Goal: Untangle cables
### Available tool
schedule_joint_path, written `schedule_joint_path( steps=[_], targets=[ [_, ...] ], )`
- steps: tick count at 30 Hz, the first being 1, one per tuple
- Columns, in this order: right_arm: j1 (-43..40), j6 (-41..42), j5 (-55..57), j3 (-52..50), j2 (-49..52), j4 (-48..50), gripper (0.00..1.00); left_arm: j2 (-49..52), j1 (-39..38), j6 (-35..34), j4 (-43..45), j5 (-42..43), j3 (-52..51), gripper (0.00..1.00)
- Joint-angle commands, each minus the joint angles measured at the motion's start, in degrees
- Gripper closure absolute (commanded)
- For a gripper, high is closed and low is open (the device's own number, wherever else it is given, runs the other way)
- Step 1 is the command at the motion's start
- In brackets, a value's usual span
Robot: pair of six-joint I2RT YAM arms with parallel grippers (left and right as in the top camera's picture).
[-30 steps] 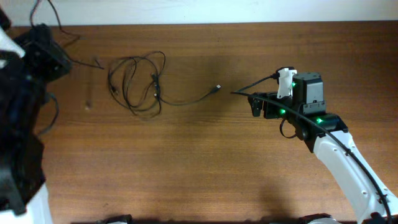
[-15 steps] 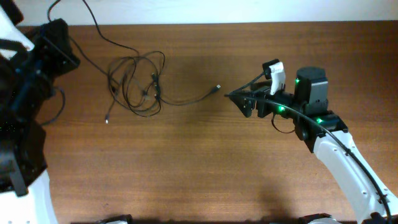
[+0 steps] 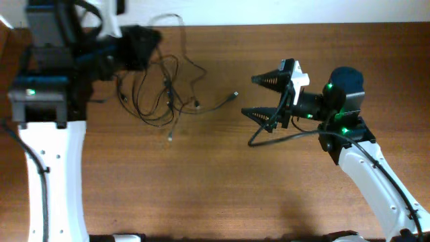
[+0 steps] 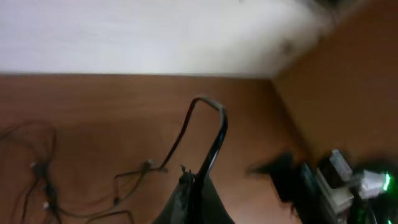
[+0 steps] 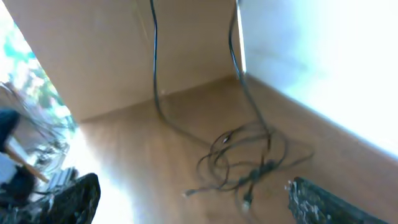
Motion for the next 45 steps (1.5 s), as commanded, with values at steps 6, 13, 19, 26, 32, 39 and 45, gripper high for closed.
schedule_joint_path(
  steps=[6, 13, 19, 26, 32, 39, 45],
  targets=[
    [-0.15, -16.06, 5.25, 0.72, 0.00, 10.47, 0.01, -0.09, -8.20, 20.65, -5.05, -0.74, 0.24, 1.00],
    [-0.15, -16.83, 8.22, 0.72, 0.00, 12.72, 0.01, 1.25, -16.57, 20.63, -4.76, -0.83, 0.24, 1.00],
    [0.02, -5.03, 7.69, 0.72, 0.00, 19.06, 0.01, 4.63, -20.26, 19.04, -2.93, -0.79, 0.24, 1.00],
    [2.16, -5.05, 7.61, 0.72, 0.00, 14.05, 0.01, 8.31, -25.81, 17.57, 3.06, -0.79, 0.24, 1.00],
    [2.16, -5.05, 9.73, 0.72, 0.00, 13.55, 0.01, 8.41, -26.38, -3.78, 6.64, -18.45, 0.24, 1.00],
    [2.16, -3.58, 17.03, 0.72, 0.00, 13.40, 0.01, 8.41, -29.88, -15.85, 6.40, -18.40, 0.24, 1.00],
    [2.16, -3.58, 17.00, 0.72, 0.00, 10.73, 0.10, 8.41, -34.75, -15.87, 8.17, -23.56, 0.24, 1.00]
  ],
)
